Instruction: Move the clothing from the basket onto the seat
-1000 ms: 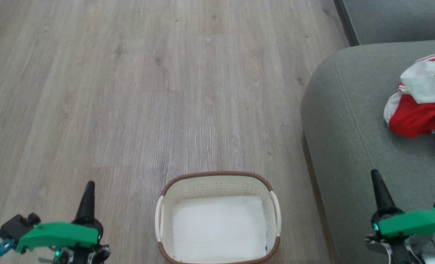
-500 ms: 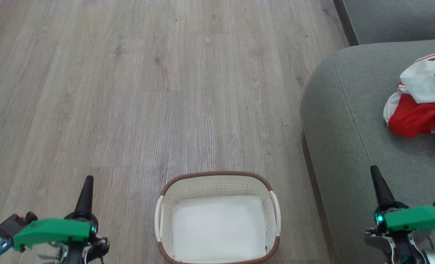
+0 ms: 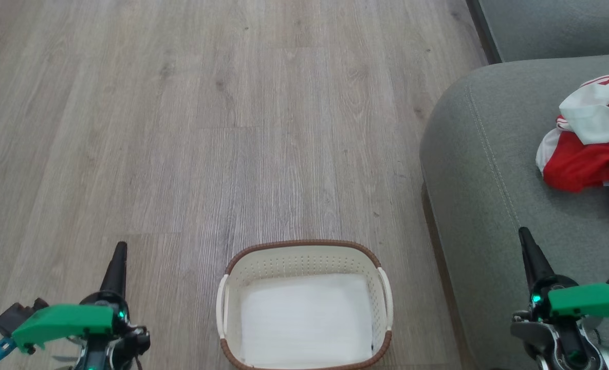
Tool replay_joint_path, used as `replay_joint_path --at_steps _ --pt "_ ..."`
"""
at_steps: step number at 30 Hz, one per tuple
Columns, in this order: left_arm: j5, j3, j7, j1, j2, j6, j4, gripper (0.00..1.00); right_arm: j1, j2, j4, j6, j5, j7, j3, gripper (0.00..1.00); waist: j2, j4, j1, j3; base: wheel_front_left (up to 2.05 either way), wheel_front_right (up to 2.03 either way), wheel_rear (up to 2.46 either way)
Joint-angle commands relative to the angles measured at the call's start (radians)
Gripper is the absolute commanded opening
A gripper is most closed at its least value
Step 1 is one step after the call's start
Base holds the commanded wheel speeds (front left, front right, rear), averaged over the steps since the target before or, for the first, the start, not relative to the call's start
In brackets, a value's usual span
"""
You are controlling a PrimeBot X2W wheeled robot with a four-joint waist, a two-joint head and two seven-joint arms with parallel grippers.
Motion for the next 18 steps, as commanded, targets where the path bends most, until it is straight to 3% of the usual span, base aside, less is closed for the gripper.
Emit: replay_joint_path --at_steps 1,18 --pt "-0.026 0.044 0.007 -0.061 0.002 -0.012 -0.027 0.0 -0.057 0.003 -0.027 0.0 0.027 0.013 0.008 0.0 0.0 0.0 0.0 0.0 0.0 0.0 0.0" --pt "-0.182 0.089 0.055 -0.088 -0.018 -0.033 -0.01 0.0 -0.087 0.022 -0.001 0.0 0.188 0.061 -0.014 0.0 0.0 -0.002 0.0 0.0 0.0 0.0 0.0"
